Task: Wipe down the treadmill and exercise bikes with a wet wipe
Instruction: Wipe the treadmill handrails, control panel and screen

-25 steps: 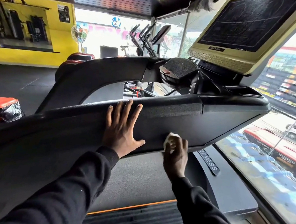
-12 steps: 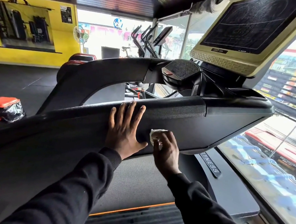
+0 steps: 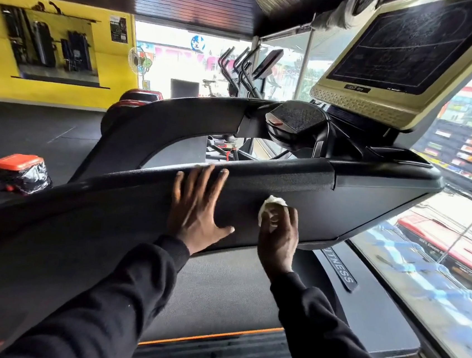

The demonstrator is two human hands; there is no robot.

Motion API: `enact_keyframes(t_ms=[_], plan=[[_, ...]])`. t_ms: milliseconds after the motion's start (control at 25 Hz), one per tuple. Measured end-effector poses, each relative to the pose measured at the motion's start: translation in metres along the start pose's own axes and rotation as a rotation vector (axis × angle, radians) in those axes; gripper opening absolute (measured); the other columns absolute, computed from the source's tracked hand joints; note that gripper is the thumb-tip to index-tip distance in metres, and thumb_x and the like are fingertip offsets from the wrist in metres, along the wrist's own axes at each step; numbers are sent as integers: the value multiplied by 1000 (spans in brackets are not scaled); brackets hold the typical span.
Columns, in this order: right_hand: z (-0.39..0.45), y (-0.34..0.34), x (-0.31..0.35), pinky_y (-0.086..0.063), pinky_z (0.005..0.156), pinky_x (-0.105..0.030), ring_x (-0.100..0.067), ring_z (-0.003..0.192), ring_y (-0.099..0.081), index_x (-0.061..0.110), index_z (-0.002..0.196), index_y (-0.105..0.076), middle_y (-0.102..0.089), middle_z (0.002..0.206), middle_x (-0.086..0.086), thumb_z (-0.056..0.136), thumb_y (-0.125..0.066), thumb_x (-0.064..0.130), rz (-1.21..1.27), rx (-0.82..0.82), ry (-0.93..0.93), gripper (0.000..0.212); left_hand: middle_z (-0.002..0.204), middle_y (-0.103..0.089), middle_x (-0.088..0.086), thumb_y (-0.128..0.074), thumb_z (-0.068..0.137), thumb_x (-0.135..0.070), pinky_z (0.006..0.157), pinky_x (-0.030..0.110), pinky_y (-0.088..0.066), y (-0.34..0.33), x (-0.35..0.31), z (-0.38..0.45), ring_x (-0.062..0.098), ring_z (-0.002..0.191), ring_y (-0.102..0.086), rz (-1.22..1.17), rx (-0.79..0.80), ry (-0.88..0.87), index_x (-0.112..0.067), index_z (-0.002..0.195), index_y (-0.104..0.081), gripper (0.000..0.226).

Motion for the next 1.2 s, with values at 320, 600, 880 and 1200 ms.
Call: enact_keyframes(t_ms=[320, 600, 880, 1200], plan=[[-30, -9, -19, -43, 68, -24, -18, 83, -58, 28, 107, -58, -50, 103, 10, 84, -63, 0, -46, 28, -132, 36, 159, -25, 11, -80, 49, -67, 118, 56, -10, 1, 18, -8, 36, 144, -24, 50, 26, 28, -23, 155, -22, 129], [-40, -19, -18, -40, 70, -23, -15, 84, -54, 19, 108, -60, -50, 103, 5, 89, -56, 13, -32, 59, -125, 20, 160, -24, 11, -79, 50, -66, 118, 55, -7, -1, 19, -10, 36, 144, -24, 45, 23, 23, -23, 156, -21, 129], [-39, -38, 21, -44, 75, -24, -16, 89, -55, 20, 107, -61, -54, 103, 3, 91, -58, 14, 1, 201, 79, 17, 160, -24, 9, -71, 54, -71, 119, 52, -5, 2, 21, -10, 34, 145, -23, -4, 57, -6, -24, 156, -21, 123], [-44, -50, 38, -49, 76, -31, -13, 89, -55, 18, 112, -63, -55, 104, 3, 90, -57, 11, 23, 191, 153, 24, 158, -28, 5, -72, 52, -78, 117, 55, -15, 9, 64, -23, 31, 142, -30, 10, 82, 39, -23, 154, -26, 125]])
Point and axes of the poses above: each hand's wrist, its own z-axis towards the middle knuckle, its own y-axis out of the back of the hand, x = y × z, the point moved 8 cm from there along z, towards the middle knuckle
